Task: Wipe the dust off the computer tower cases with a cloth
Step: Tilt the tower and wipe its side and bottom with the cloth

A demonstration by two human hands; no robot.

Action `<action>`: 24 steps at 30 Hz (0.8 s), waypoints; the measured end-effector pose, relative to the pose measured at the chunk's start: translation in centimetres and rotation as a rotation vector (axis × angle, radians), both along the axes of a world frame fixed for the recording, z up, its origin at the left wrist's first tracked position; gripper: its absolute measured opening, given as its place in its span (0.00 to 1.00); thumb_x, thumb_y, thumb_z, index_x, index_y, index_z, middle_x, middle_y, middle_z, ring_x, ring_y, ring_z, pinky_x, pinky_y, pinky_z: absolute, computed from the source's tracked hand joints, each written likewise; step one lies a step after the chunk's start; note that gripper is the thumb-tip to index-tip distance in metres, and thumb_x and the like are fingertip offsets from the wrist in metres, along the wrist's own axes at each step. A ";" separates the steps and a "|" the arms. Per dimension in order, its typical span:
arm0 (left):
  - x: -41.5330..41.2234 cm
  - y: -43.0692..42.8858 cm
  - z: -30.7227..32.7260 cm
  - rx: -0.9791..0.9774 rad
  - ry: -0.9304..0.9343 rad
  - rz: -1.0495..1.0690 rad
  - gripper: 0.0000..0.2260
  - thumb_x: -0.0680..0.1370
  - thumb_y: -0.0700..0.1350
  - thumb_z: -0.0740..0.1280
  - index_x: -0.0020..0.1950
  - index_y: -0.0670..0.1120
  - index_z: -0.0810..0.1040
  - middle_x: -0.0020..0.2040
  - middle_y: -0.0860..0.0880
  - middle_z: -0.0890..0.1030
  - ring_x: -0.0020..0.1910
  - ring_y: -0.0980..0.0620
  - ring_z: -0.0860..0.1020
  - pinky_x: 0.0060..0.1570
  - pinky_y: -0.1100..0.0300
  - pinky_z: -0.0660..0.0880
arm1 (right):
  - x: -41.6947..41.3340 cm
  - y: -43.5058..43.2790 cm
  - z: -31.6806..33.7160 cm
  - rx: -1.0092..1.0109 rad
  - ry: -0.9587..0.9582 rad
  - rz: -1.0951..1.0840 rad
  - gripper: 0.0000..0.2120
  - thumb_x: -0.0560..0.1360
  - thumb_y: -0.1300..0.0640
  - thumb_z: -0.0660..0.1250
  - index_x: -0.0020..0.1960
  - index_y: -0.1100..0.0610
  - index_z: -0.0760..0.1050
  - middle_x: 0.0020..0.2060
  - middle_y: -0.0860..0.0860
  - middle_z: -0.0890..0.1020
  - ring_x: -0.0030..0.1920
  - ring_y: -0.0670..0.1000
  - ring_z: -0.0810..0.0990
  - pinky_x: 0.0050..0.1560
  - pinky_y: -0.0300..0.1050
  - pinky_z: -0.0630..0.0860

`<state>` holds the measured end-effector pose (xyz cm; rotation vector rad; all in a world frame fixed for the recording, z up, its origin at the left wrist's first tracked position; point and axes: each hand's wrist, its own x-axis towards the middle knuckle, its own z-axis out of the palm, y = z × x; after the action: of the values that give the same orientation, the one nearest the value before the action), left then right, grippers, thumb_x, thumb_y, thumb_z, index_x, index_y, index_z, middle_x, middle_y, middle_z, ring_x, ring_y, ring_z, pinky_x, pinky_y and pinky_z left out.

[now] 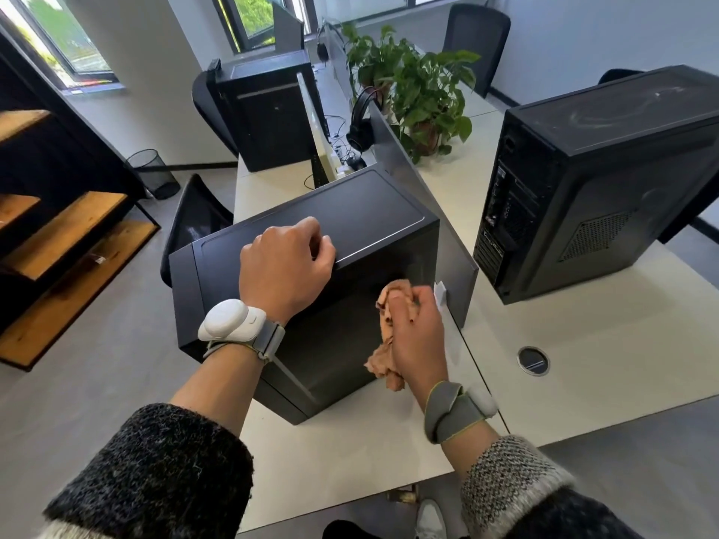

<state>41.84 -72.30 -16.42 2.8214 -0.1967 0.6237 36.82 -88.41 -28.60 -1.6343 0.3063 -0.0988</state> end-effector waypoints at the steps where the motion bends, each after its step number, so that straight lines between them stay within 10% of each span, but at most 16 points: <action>1: 0.0 0.0 0.0 -0.007 0.004 0.000 0.11 0.83 0.53 0.65 0.46 0.49 0.79 0.37 0.51 0.80 0.36 0.50 0.78 0.41 0.55 0.79 | -0.2 0.2 -1.1 0.020 0.049 -0.019 0.06 0.85 0.44 0.62 0.55 0.45 0.72 0.45 0.50 0.80 0.45 0.53 0.82 0.44 0.49 0.81; 6: 0.0 0.0 -0.2 0.006 0.006 0.013 0.11 0.83 0.54 0.65 0.45 0.49 0.78 0.37 0.51 0.79 0.36 0.50 0.78 0.41 0.54 0.79 | 0.3 0.3 -5.5 0.113 0.328 0.109 0.23 0.74 0.33 0.59 0.53 0.51 0.75 0.45 0.56 0.82 0.46 0.61 0.84 0.54 0.67 0.83; 14: 0.0 0.0 0.0 0.010 0.007 0.016 0.11 0.83 0.54 0.64 0.45 0.49 0.78 0.36 0.51 0.79 0.35 0.50 0.78 0.41 0.54 0.79 | -0.9 0.9 -3.2 -0.053 0.173 0.140 0.07 0.87 0.48 0.60 0.58 0.51 0.72 0.46 0.48 0.79 0.47 0.50 0.80 0.44 0.38 0.78; 19: -0.1 0.0 -0.2 0.009 0.010 0.017 0.11 0.83 0.53 0.65 0.44 0.49 0.77 0.36 0.51 0.78 0.35 0.50 0.77 0.40 0.56 0.76 | -0.5 1.3 -3.3 0.000 0.304 0.193 0.14 0.84 0.44 0.61 0.53 0.52 0.79 0.46 0.53 0.84 0.50 0.55 0.84 0.59 0.59 0.82; 24: 0.0 -0.1 0.0 0.014 0.010 0.019 0.11 0.83 0.53 0.65 0.44 0.49 0.77 0.35 0.51 0.77 0.35 0.50 0.77 0.39 0.57 0.73 | -1.0 1.9 -0.7 -0.053 -0.011 0.129 0.05 0.86 0.47 0.63 0.53 0.47 0.73 0.44 0.44 0.78 0.47 0.43 0.79 0.44 0.33 0.74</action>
<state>41.85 -72.37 -16.41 2.8428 -0.1732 0.6150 35.79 -86.55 -29.31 -1.7010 0.1912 -0.0181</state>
